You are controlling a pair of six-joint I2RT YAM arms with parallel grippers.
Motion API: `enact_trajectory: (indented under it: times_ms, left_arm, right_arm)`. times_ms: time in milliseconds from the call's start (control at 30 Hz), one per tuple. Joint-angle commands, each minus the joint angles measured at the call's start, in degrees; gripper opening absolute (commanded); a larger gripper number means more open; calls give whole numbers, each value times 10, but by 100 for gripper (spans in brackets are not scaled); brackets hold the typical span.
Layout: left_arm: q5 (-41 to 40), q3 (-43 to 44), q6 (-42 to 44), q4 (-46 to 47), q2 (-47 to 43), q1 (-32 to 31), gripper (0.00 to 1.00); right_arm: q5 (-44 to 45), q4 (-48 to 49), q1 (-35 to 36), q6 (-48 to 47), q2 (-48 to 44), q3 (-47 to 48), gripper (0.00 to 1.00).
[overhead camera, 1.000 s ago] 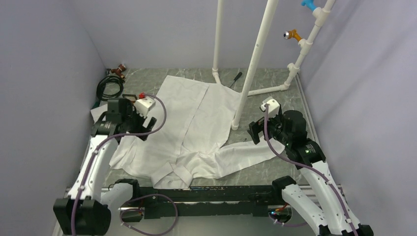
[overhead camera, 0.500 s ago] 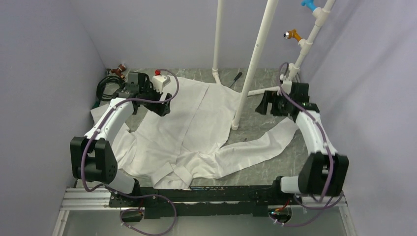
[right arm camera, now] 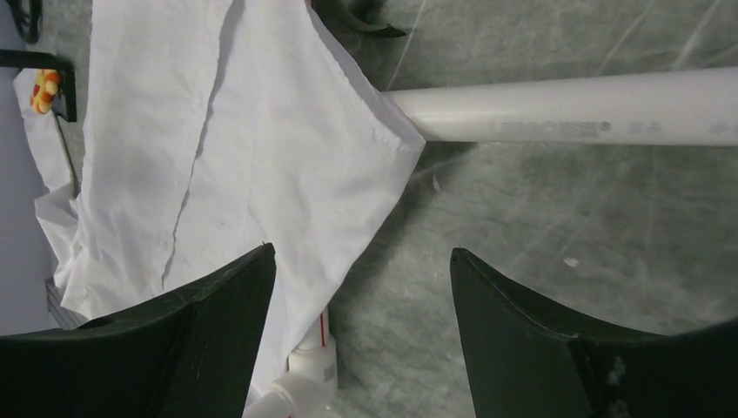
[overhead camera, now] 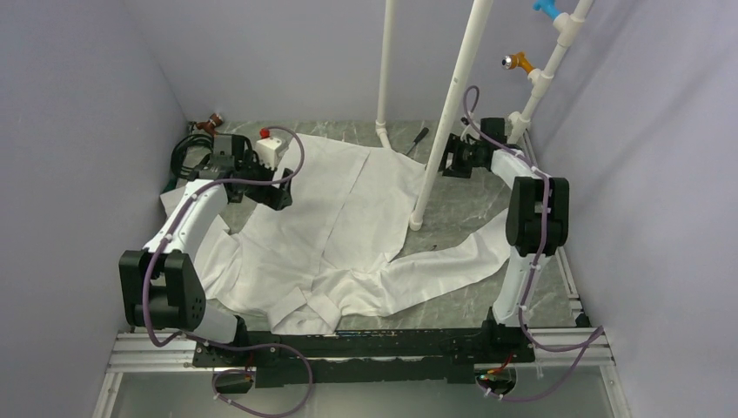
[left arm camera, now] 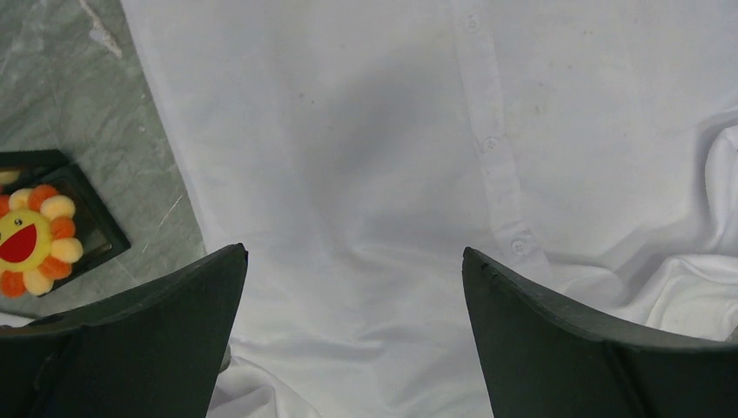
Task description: Remove the brooch from the garment
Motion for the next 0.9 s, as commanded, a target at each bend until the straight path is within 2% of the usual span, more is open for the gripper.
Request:
enact_trajectory:
  times_ms: [0,267,433,600,733,867]
  left_arm:
    - [21,13,-17,-3,-11,21,99]
    - [25,35,-6,-25,-3,24,100]
    - [18,47,-7,-33,3,24,99]
    - [16,49,-6,-33,10,24,99]
    - [14,53,-5,-34,18,24,99]
    - [15,53,-6,-30,25,24,99]
  right_arm:
    - [-18,33,17,12,21,36,76]
    - [-16,53,33,22,84,58,78]
    - [-42,65,34,39,116,82,71]
    - [-67,77,38,46,125,91,42]
    - [-73,74,38,39,124,102,2]
    - [-49,67,38,23,128,134,0]
